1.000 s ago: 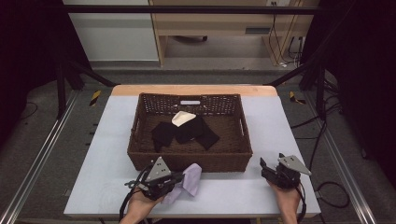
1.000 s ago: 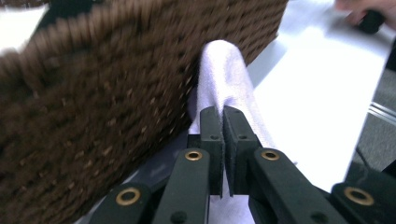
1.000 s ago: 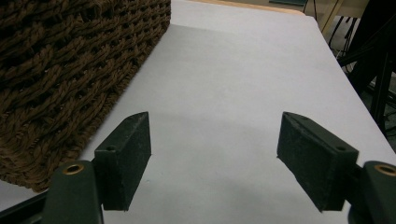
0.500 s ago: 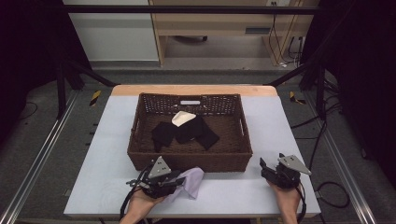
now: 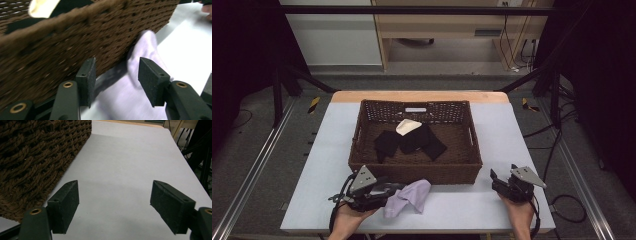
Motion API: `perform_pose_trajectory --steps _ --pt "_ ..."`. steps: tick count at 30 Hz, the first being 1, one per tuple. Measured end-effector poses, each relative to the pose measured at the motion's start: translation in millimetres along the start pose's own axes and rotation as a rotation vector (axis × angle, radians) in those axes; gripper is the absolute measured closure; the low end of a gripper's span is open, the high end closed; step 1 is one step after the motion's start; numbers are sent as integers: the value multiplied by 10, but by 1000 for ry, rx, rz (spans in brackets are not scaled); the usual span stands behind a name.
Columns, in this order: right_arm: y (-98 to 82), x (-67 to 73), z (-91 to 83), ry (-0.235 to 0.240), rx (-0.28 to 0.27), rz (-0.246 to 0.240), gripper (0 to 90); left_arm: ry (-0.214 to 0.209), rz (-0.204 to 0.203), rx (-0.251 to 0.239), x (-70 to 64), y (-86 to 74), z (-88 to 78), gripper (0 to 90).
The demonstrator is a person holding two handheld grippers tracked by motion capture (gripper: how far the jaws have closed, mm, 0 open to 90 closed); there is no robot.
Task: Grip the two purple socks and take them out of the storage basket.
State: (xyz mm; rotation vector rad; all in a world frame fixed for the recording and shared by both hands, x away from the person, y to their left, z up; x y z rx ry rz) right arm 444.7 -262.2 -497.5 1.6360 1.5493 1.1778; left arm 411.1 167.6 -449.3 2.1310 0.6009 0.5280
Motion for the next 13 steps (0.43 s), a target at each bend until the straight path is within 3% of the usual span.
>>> perform_pose_trajectory --steps 13 --pt "1 -6 -1 0 0 4 221 72 -30 5 168 -290 -192 478"
Point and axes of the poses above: each handheld gripper's, and its own axes: z roughly forward along the jaws, y roughly out of its top, x roughly to its left, the point moved 3 cm from there along z, roughly forward along the jaws, and after that the axes turned 15 degrees about z, right-handed, at the moved point
